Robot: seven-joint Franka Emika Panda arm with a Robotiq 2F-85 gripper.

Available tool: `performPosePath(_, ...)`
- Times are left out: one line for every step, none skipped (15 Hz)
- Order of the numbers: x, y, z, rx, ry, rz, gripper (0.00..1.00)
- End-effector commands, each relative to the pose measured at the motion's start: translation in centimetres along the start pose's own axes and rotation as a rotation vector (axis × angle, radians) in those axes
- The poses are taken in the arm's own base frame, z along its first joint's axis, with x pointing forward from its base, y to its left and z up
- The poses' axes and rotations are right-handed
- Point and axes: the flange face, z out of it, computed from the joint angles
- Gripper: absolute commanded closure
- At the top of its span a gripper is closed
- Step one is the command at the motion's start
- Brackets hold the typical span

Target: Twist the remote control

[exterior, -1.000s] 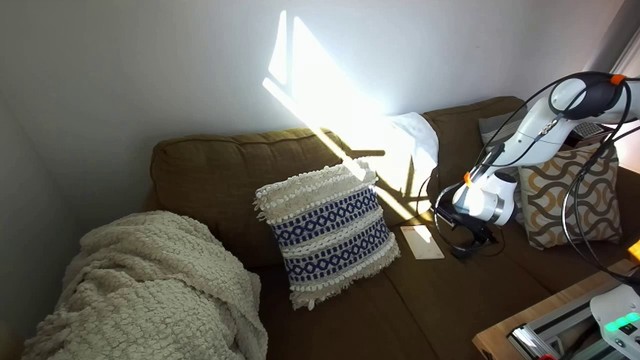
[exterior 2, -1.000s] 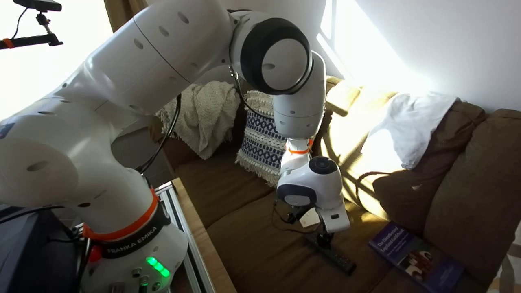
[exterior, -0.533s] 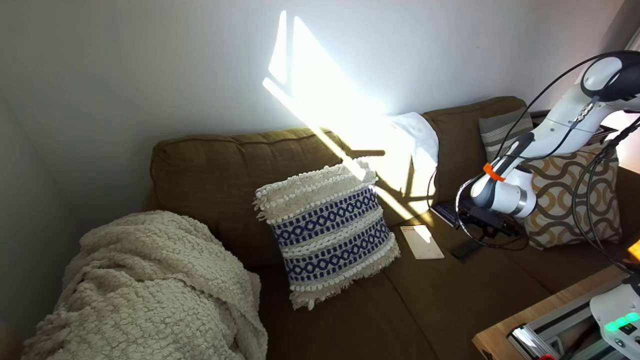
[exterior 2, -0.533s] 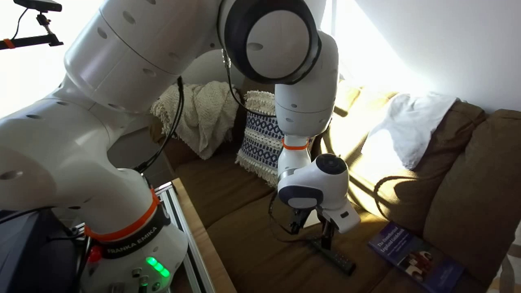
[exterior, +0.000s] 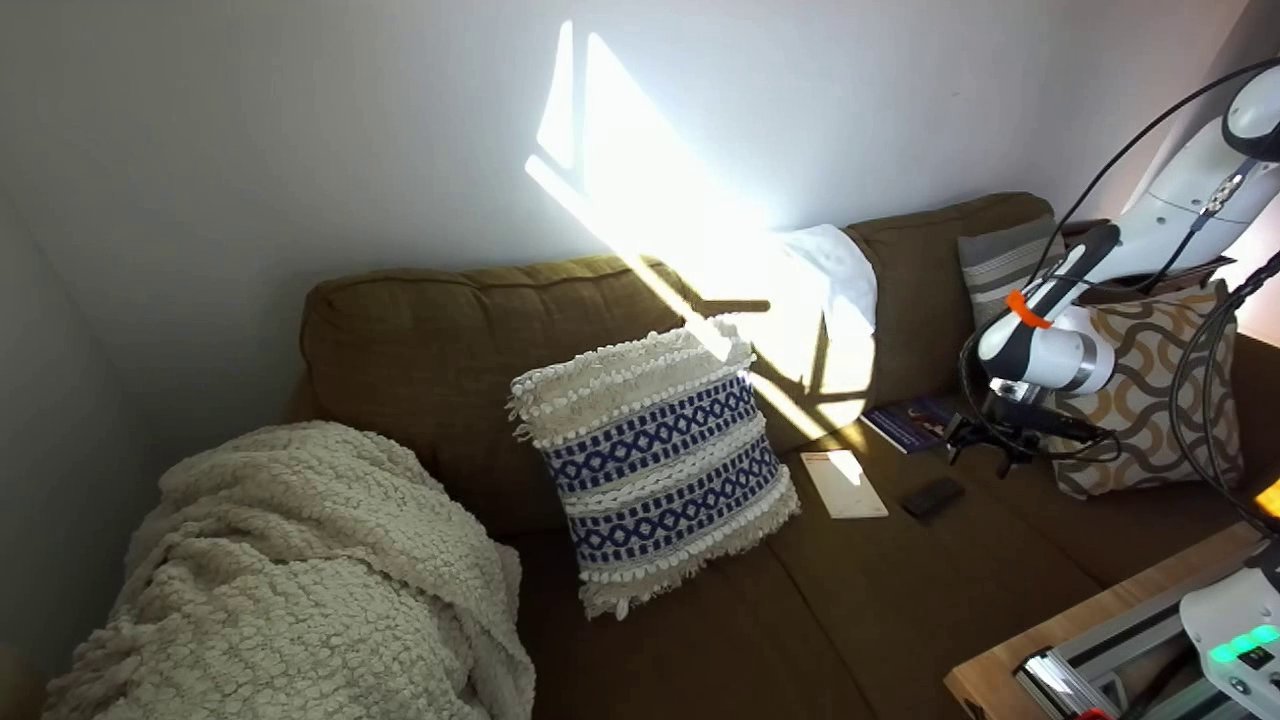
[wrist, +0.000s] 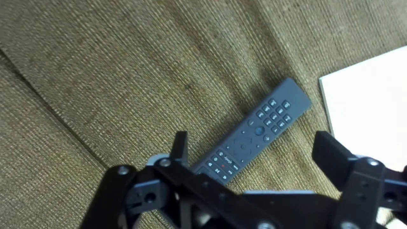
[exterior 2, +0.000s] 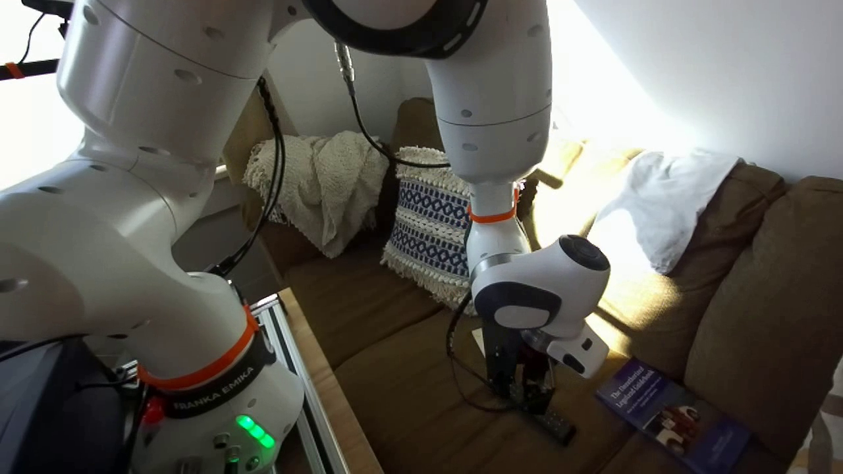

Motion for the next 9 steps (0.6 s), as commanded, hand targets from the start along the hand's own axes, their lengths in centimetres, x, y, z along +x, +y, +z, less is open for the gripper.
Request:
performPosePath(-0.7, 0.4, -2.3, -0.103, -0.067, -0.137, 0.0)
performPosePath(-0.7, 0.4, -2.6, -0.129, -0.073, -0.161, 0.0)
performPosePath(-0.5, 0.2, -3.1, -0.156, -0.073, -0.182, 0.0)
performPosePath(-0.5, 0.1, -3.4, -0.18, -0.071, -0.202, 0.0)
performPosePath(-0.5, -0.1, -3.6, -0.201, -0.065, -0.221, 0.0)
performPosePath(-0.5, -0.4, -3.9, -0.219, -0.055, -0.238, 0.0)
performPosePath(-0.6, -0.7, -4.1, -0.236, -0.046, -0.255, 0.0)
performPosePath(-0.7, -0.9, -4.2, -0.25, -0.036, -0.273, 0.0)
performPosePath(-0.8, -1.3, -4.5, -0.26, -0.022, -0.288, 0.0)
